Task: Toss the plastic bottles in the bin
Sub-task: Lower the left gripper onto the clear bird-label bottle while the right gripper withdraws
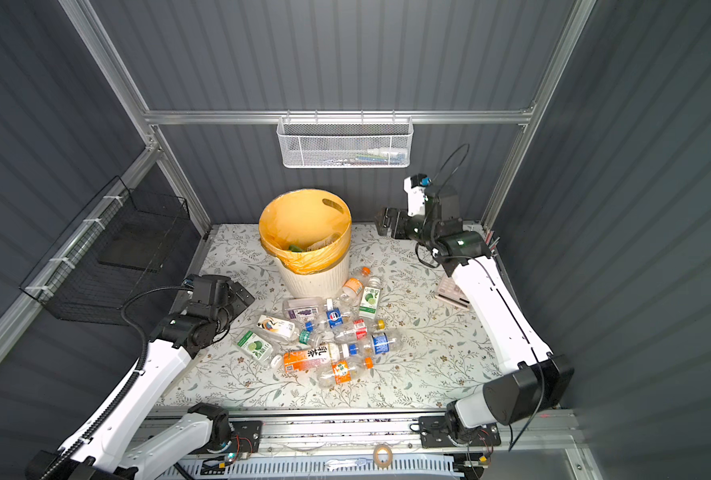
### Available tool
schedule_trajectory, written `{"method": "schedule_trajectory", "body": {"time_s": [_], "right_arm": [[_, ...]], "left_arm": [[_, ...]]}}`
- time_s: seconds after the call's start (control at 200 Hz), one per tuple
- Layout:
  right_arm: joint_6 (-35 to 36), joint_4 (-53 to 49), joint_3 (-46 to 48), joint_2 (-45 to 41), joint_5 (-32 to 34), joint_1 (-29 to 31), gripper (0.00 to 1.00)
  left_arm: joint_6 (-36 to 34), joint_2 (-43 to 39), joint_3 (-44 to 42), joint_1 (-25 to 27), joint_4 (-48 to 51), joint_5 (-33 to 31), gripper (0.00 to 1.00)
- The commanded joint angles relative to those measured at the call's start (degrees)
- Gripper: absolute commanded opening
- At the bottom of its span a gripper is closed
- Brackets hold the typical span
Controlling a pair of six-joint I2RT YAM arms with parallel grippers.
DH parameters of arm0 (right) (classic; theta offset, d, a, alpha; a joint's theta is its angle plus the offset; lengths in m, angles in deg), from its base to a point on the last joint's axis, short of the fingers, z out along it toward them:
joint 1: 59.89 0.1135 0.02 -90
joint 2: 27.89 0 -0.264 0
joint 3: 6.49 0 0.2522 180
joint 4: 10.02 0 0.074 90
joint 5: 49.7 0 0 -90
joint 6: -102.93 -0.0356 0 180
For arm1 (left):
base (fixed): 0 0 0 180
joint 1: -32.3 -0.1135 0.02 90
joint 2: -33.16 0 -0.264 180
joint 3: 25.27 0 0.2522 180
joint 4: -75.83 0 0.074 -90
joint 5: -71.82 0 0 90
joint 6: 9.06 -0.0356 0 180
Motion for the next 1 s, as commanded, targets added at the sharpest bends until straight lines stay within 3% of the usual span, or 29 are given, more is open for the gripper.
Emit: {"method": "schedule_trajectory", "body": {"time_s": [0.0,0.27,0.67,0.996], "right_arm": [[-4.91,4.99,9.52,-2.57,0.48,-2.9,0.99],[-8.8,7.74,23.9,-9.18,0.67,-7.8,0.99],[-9.77,6.85,24.22,-7.79,-0.58,-9.5,0.99],[-10.09,6.19,24.56,-7.14,-0.51,-10.3,0.99]], "left_arm": [[5.16,-0.6,-0.74,1.51,1.58,-0.5,0.99],[16.68,2.36,-5.4,7.28,-2.35,2.36,0.98],[19.22,12.08,-5.53,10.38,-7.54,5.41,0.9],[21.22,14.7,-5.83,11.39,-7.5,4.36,0.87]]}}
